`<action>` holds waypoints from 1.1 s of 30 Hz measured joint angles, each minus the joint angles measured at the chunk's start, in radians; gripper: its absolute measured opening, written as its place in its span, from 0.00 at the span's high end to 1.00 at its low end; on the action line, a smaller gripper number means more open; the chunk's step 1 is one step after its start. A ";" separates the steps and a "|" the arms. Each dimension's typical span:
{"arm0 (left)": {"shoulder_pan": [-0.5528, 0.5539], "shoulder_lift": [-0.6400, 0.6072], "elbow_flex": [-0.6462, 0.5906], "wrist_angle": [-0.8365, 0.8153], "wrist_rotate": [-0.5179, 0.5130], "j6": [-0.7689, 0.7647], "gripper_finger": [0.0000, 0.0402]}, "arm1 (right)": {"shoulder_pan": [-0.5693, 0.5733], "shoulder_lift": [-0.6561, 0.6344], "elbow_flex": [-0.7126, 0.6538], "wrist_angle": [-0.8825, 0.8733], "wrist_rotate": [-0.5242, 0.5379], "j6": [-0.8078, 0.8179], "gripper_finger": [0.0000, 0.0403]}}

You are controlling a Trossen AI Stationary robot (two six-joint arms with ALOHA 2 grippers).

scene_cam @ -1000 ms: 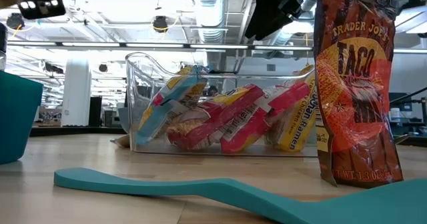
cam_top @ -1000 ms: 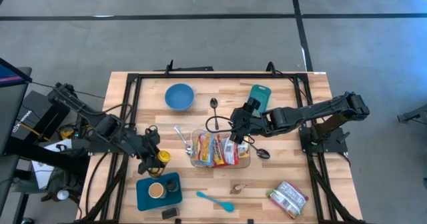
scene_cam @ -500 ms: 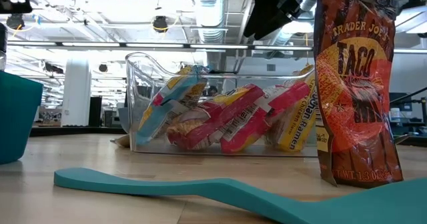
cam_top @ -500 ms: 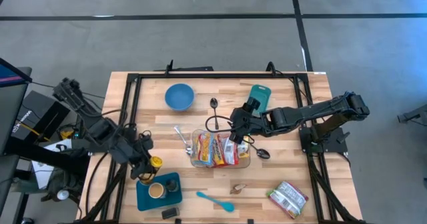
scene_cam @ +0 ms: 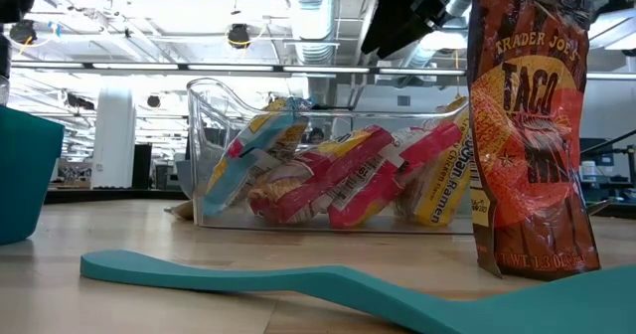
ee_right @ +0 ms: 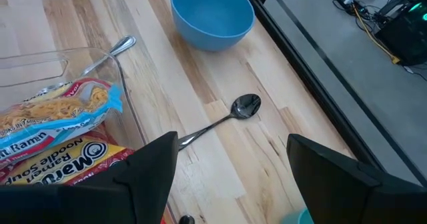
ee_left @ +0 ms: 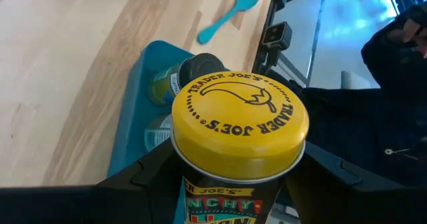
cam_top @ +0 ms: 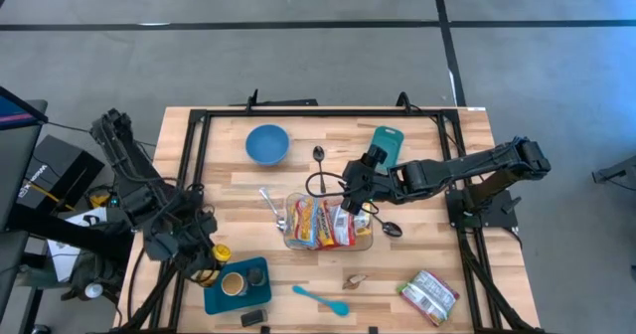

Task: Pick & Place Food Item
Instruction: Put the yellow spice can into the dark blue bin

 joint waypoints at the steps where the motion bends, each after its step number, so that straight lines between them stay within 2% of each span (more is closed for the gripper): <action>1: -0.018 0.005 0.000 0.000 -0.022 0.000 0.47 | 0.000 0.000 0.000 0.002 0.000 0.000 0.32; 9: -0.120 0.061 0.000 -0.025 -0.196 -0.005 0.47 | 0.000 0.000 0.000 0.028 -0.002 0.000 0.32; 19: -0.203 0.126 0.000 -0.044 -0.198 -0.153 0.47 | 0.000 0.000 0.000 0.050 -0.004 0.000 0.32; 33: -0.237 0.225 0.000 0.007 -0.225 -0.180 0.47 | 0.000 0.000 0.000 0.050 -0.003 0.000 0.32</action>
